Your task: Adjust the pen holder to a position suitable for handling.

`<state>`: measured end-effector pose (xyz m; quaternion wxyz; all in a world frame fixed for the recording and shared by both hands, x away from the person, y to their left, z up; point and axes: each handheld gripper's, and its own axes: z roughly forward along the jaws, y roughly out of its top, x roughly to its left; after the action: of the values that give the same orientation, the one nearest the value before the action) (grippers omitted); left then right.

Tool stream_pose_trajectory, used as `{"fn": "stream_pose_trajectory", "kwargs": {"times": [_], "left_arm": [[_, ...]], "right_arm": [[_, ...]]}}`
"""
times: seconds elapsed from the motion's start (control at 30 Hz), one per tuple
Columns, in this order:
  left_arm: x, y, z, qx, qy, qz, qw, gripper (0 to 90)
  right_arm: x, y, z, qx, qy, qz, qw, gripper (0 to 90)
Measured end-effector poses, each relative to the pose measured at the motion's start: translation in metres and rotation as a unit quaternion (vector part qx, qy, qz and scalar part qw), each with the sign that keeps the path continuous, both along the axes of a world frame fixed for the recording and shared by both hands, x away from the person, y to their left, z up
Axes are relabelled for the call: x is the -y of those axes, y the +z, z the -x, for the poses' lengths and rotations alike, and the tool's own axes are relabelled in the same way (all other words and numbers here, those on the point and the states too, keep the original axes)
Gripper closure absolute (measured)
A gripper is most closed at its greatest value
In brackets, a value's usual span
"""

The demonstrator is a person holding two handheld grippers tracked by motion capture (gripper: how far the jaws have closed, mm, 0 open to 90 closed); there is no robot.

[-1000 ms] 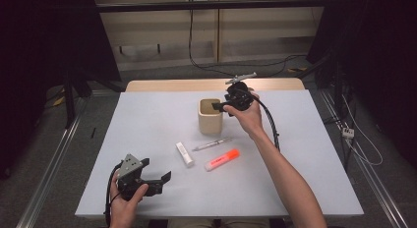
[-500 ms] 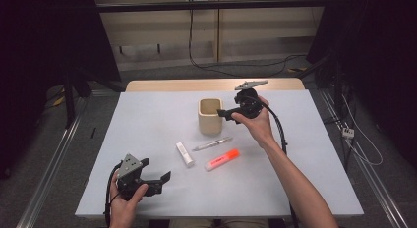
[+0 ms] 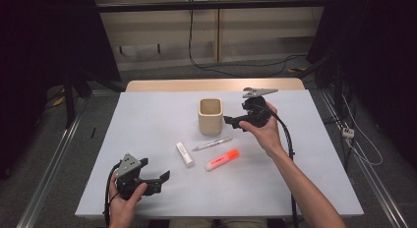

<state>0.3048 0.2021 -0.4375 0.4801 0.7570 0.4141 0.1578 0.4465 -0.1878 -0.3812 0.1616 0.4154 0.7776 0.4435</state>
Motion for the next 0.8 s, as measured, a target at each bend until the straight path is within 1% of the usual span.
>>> {"fn": "stream_pose_trajectory", "kwargs": {"times": [0.03,0.1,0.13,0.27,0.3,0.37,0.4,0.43,0.47,0.5,0.63,0.8], "left_arm": [[0.001,0.0,-0.001,0.001,0.0,0.002,1.0,5.3],[0.001,0.0,-0.001,0.0,0.001,-0.002,1.0,5.3],[0.001,-0.001,-0.002,0.001,-0.001,-0.003,1.0,5.3],[0.002,0.0,-0.001,0.002,0.004,-0.001,1.0,5.7],[0.002,0.001,0.0,0.004,0.006,-0.002,1.0,5.7],[0.003,0.001,0.0,0.005,0.007,-0.002,1.0,5.7],[0.003,0.002,0.0,0.006,0.008,-0.005,0.9999,5.7],[0.003,0.002,0.0,0.006,0.008,-0.005,0.9999,5.7],[0.003,0.001,0.0,0.004,0.007,-0.008,0.9999,5.7],[0.003,0.001,0.0,0.004,0.006,-0.006,1.0,5.7],[0.005,0.001,0.002,0.003,0.002,-0.006,1.0,5.7],[0.004,0.001,0.003,0.005,0.003,-0.005,1.0,5.7]], "right_arm": [[0.001,0.0,0.003,0.002,-0.003,0.0,1.0,6.4],[0.004,-0.002,0.007,0.005,-0.005,0.0,1.0,6.4],[0.005,-0.003,0.009,0.003,-0.006,0.0,1.0,6.4],[0.007,-0.005,0.014,0.005,-0.006,0.002,1.0,7.0],[0.01,-0.006,0.02,0.006,-0.007,-0.003,1.0,6.9],[0.011,-0.007,0.023,0.005,-0.004,-0.002,1.0,6.6],[0.014,-0.008,0.029,0.007,-0.004,-0.005,1.0,6.9],[0.015,-0.009,0.032,0.008,-0.004,-0.004,1.0,6.9],[0.016,-0.01,0.034,0.007,-0.004,-0.003,1.0,6.8],[0.017,-0.011,0.036,0.005,-0.005,0.001,1.0,6.8],[0.019,-0.016,0.043,0.004,-0.006,0.004,1.0,7.3],[0.016,-0.022,0.049,-0.002,0.001,0.008,1.0,7.6]]}}
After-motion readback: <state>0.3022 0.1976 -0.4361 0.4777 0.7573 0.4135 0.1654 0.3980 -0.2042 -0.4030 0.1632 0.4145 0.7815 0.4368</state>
